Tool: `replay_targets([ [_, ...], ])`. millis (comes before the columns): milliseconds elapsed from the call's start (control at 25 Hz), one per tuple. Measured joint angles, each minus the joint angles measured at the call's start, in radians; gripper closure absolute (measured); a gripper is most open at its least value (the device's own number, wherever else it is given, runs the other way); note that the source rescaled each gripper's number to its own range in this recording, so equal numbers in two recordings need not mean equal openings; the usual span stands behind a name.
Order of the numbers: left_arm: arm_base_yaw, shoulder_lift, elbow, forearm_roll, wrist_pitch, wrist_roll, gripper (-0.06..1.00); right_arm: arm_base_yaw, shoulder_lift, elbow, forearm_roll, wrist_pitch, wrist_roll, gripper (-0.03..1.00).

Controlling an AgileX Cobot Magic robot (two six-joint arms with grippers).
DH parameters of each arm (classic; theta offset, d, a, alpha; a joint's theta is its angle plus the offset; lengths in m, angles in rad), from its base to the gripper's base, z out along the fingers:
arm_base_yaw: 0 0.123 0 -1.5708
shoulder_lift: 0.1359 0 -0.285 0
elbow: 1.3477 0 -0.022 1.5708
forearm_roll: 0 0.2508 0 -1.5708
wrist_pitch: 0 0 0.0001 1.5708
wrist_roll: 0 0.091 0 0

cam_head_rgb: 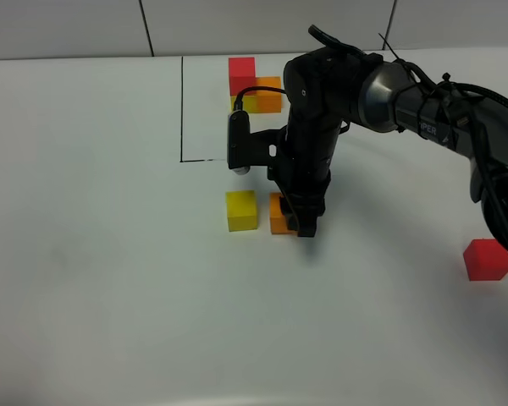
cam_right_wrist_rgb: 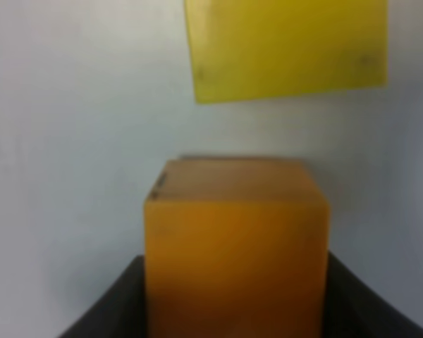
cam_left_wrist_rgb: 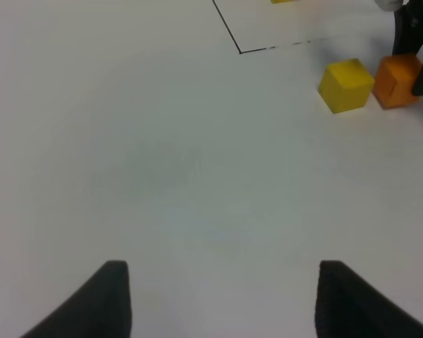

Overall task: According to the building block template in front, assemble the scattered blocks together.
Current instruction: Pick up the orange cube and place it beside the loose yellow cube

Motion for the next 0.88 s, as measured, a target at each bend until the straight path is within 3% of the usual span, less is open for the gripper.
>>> replay_targets([
  [880,0.0,0.0,0.0,0.0,0.0,0.0,0.55,0.026,0.034,-0.01,-0.019,-0.079,0.011,0.95],
])
